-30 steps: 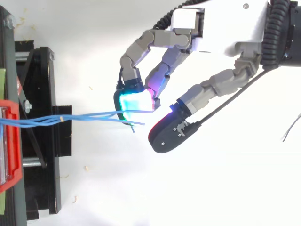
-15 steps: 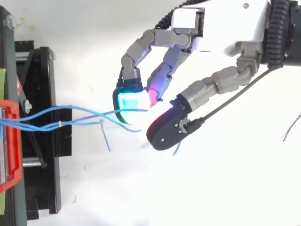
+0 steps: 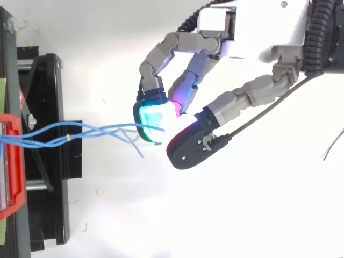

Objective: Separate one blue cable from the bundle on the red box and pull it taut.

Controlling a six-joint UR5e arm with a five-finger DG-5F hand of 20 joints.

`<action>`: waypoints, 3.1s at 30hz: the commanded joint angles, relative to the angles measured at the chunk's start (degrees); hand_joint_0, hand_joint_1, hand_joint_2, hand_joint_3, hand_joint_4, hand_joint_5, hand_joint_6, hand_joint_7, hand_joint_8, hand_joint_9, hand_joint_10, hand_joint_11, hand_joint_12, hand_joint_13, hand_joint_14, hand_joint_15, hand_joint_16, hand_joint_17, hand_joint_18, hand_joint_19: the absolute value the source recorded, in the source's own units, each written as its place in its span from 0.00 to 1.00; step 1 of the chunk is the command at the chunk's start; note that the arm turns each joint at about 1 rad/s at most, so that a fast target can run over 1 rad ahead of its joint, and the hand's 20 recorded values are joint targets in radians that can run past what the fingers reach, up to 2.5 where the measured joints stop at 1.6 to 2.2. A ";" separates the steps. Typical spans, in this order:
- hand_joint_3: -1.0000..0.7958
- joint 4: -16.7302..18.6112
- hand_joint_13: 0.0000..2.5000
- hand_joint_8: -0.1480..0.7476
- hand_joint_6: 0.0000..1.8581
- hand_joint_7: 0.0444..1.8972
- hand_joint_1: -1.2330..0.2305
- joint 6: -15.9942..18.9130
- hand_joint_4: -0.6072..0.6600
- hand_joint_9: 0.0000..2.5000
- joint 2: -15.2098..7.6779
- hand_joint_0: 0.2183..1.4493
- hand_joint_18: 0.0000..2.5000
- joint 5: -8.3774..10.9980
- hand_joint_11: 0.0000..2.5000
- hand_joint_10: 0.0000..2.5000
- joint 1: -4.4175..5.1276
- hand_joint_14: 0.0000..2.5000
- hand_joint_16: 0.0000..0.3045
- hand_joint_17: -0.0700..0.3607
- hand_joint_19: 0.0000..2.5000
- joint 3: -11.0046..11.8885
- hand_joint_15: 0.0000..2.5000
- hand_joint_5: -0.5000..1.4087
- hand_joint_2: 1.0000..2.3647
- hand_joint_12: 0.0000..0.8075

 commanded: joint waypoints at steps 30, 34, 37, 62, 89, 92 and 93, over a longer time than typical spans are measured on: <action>0.49 6.15 0.34 0.38 0.48 0.52 0.27 11.07 0.40 0.45 -0.07 0.31 0.27 1.43 0.16 0.01 2.11 0.01 0.16 0.42 0.20 -6.07 0.18 0.25 0.01 0.42; 0.49 6.33 0.34 0.38 0.48 0.52 0.26 13.62 0.40 0.45 -0.07 0.31 0.27 2.22 0.16 0.01 2.11 0.01 0.16 0.42 0.20 -6.07 0.18 0.25 0.01 0.42; 0.49 7.30 0.34 0.38 0.48 0.52 0.26 15.12 0.40 0.45 -0.07 0.31 0.27 3.19 0.15 0.01 2.11 0.01 0.16 0.42 0.20 -6.07 0.18 0.25 0.01 0.42; 0.49 12.22 0.33 0.39 0.48 0.52 0.26 10.81 0.40 0.45 -0.16 0.31 0.26 7.05 0.16 0.01 2.20 0.01 0.17 0.43 0.20 -6.07 0.18 0.25 0.01 0.42; 0.47 12.13 0.34 0.39 0.49 0.49 0.27 10.81 0.39 0.45 -0.07 0.31 0.27 7.05 0.16 0.01 2.20 0.01 0.16 0.42 0.21 -6.07 0.19 0.25 0.01 0.41; 0.47 12.13 0.33 0.39 0.49 0.50 0.27 10.81 0.40 0.45 -0.07 0.31 0.26 7.05 0.16 0.01 2.20 0.01 0.16 0.41 0.21 -6.07 0.19 0.25 0.01 0.41; 0.47 12.13 0.33 0.39 0.49 0.50 0.27 10.81 0.39 0.45 -0.07 0.31 0.26 7.05 0.16 0.01 2.20 0.01 0.16 0.41 0.21 -6.07 0.19 0.25 0.01 0.41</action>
